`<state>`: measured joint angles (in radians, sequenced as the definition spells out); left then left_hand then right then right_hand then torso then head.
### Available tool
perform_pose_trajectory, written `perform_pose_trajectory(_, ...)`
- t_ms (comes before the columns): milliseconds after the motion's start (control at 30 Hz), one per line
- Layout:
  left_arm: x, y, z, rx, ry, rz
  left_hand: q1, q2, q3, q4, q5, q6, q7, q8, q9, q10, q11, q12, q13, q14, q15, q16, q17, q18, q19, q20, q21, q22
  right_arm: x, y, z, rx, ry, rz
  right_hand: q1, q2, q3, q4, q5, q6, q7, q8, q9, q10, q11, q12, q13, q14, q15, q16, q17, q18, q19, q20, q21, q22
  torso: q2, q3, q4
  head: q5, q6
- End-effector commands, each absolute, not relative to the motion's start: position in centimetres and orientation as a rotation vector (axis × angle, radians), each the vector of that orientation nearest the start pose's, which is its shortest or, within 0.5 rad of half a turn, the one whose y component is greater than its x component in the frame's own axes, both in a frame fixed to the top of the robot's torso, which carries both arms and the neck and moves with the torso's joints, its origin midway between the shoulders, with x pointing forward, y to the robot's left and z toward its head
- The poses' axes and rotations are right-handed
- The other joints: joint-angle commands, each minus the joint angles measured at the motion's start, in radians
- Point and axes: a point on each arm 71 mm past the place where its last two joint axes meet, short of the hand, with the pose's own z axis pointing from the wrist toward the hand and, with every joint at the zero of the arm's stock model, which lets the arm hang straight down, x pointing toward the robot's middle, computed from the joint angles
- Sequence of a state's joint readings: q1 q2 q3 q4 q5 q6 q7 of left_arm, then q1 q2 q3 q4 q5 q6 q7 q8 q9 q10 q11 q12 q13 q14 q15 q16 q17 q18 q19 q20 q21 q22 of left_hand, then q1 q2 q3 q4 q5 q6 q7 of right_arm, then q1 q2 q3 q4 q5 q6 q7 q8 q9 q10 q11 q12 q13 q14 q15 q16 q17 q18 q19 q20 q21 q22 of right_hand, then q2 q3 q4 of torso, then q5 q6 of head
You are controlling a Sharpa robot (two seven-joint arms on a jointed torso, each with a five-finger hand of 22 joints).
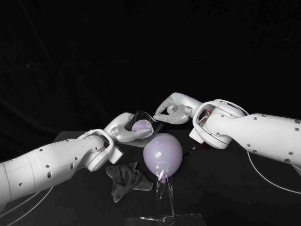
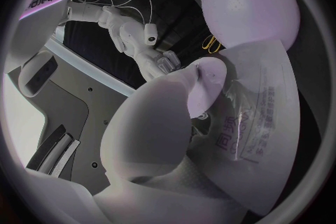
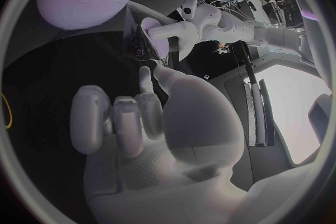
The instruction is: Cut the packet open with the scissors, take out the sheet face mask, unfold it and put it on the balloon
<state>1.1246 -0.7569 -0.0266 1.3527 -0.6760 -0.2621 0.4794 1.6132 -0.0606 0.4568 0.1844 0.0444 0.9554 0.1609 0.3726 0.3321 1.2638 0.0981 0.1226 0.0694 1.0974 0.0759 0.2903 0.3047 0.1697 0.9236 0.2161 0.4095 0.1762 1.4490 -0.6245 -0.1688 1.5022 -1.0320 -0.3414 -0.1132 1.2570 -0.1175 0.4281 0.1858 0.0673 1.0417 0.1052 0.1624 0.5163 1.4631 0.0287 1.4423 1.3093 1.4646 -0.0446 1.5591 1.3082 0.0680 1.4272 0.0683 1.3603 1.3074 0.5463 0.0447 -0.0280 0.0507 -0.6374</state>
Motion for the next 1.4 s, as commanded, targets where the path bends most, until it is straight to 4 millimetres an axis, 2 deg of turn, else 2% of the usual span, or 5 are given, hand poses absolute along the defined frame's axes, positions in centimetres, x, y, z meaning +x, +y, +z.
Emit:
perform_pose_trajectory(33,49.55,19.39,-20.58,-0.343,1.522,-1.402,-0.002,0.008,-0.001,-0.004,0.003,0.008,-0.002,0.001,0.032,0.009,0.001,0.003,0.001,-0.004,-0.003,0.004,0.002,0.002,-0.01,0.0,0.005,0.002,50.41,-10.09,-11.44,-0.051,1.703,0.872,0.004,-0.006,-0.001,-0.007,-0.002,0.006,-0.001,0.006,0.001,0.029,-0.003,0.005,0.133,0.099,0.006,0.003,0.224,-0.011,0.008,0.002,0.005,0.059,0.0,-0.0001,-0.0002,0.002,-0.002)
perform_pose_trajectory(900,49.69,19.55,-20.68,-0.352,1.541,-1.399,-0.003,0.008,0.0,-0.007,0.003,0.008,-0.002,0.0,0.032,0.009,0.001,0.003,0.001,-0.005,-0.003,0.004,0.003,0.001,-0.014,0.0,0.009,0.005,50.06,-9.69,-11.53,-0.065,1.712,0.866,0.011,-0.014,-0.004,-0.016,-0.004,0.011,-0.002,0.01,0.003,0.031,-0.004,0.009,0.139,0.1,0.005,0.004,0.229,-0.011,0.01,0.001,0.009,0.064,0.0,0.001,-0.0016,0.004,-0.006)
perform_pose_trajectory(1200,49.8,19.75,-20.73,-0.355,1.544,-1.392,-0.003,0.009,0.0,-0.007,0.003,0.008,-0.002,-0.001,0.032,0.009,0.001,0.003,0.001,-0.005,-0.003,0.005,0.004,0.001,-0.015,0.0,0.011,0.006,49.93,-9.88,-11.4,-0.066,1.693,0.871,0.01,-0.014,-0.003,-0.015,0.012,0.011,-0.002,0.011,0.003,0.033,-0.004,0.012,0.143,0.1,0.005,0.005,0.232,-0.013,0.013,0.001,0.012,0.069,0.0,0.001,-0.001,0.004,-0.005)
perform_pose_trajectory(1400,49.84,19.77,-20.74,-0.356,1.549,-1.391,-0.004,0.009,0.001,-0.008,0.003,0.009,-0.002,-0.001,0.032,0.009,0.001,0.003,0.001,-0.005,-0.003,0.005,0.004,0.001,-0.016,0.0,0.012,0.007,50.14,-9.76,-11.53,-0.064,1.709,0.87,0.013,-0.02,-0.005,-0.02,0.014,0.012,-0.003,0.012,0.003,0.033,-0.005,0.012,0.144,0.1,0.004,0.005,0.231,-0.013,0.013,0.0,0.013,0.07,0.001,0.0005,-0.0014,0.004,-0.009)
